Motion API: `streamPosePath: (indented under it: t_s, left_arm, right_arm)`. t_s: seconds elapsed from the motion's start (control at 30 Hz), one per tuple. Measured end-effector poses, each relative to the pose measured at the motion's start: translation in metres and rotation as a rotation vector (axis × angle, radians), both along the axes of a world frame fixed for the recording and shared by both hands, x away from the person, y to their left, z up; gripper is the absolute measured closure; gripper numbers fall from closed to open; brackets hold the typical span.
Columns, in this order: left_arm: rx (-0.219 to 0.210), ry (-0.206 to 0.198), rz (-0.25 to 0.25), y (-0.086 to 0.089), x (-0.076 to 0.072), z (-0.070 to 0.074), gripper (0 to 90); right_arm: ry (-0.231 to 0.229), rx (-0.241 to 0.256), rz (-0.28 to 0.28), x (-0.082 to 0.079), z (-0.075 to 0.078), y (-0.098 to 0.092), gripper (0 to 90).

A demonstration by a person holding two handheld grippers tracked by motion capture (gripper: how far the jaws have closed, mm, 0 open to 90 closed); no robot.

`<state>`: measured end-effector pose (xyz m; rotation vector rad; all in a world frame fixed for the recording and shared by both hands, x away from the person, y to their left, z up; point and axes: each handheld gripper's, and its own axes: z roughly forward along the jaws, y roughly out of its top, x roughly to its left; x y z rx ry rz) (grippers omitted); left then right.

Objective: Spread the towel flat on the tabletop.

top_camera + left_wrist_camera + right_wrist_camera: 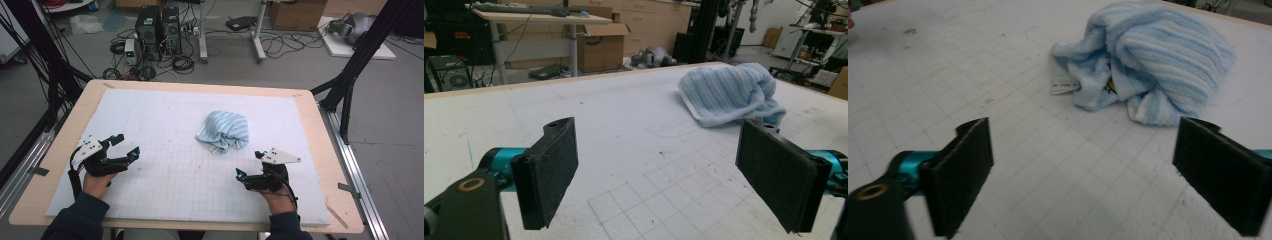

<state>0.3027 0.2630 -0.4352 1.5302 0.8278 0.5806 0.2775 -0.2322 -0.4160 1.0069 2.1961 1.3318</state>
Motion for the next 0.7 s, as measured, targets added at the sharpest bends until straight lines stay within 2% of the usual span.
streamPosePath:
  t_s: [0.03, 0.07, 0.1, 0.13, 0.23, 0.27, 0.33, 0.4, 0.57, 0.6, 0.63, 0.67, 0.7]
  left_arm:
    - [0.0, 0.0, 0.0, 0.0, 0.0, 0.0, 17.4]
    - [0.001, 0.003, 0.0, 0.0, 0.0, 0.0, 17.4]
    - [0.001, 0.003, 0.0, 0.0, 0.0, 0.0, 17.4]
    - [0.002, 0.003, 0.001, 0.0, 0.0, 0.0, 17.4]
    - [-0.001, 0.006, 0.004, -0.001, 0.001, 0.0, 17.4]
    - [0.002, 0.009, 0.006, 0.0, 0.001, -0.001, 17.4]
    - [0.002, 0.01, 0.007, 0.0, 0.001, -0.001, 17.4]
    - [0.0, 0.011, 0.006, 0.0, 0.001, -0.001, 17.4]
    - [-0.01, 0.019, 0.01, 0.0, 0.001, -0.001, 17.4]
    - [-0.01, 0.02, 0.012, 0.001, 0.001, -0.001, 17.4]
    - [-0.009, 0.021, 0.011, 0.001, 0.001, -0.001, 17.4]
    - [-0.012, 0.022, 0.013, 0.001, 0.001, -0.001, 17.4]
    - [-0.012, 0.022, 0.013, 0.001, 0.001, -0.001, 17.4]
  right_arm:
    - [0.0, 0.0, 0.0, 0.0, 0.0, 0.0, 11.2]
    - [-0.004, -0.012, 0.027, 0.002, 0.002, 0.004, 17.3]
    - [-0.004, -0.012, 0.027, 0.002, 0.002, 0.004, 17.3]
    - [-0.003, -0.045, 0.034, 0.008, 0.003, 0.012, 17.5]
    - [0.0, -0.061, 0.035, 0.014, 0.003, 0.018, 19.0]
    - [0.004, -0.079, 0.045, 0.025, 0.004, 0.025, 20.9]
    - [0.004, -0.082, 0.046, 0.028, 0.004, 0.028, 21.2]
    - [0.015, -0.095, 0.06, 0.044, 0.005, 0.041, 21.2]
    - [0.016, -0.092, 0.077, 0.059, 0.012, 0.056, 21.2]
    - [0.01, -0.109, 0.08, 0.067, 0.016, 0.063, 21.2]
    - [0.01, -0.109, 0.08, 0.067, 0.016, 0.063, 21.2]
    - [0.014, -0.135, 0.075, 0.076, 0.018, 0.069, 21.1]
    - [0.014, -0.135, 0.075, 0.076, 0.018, 0.069, 21.1]
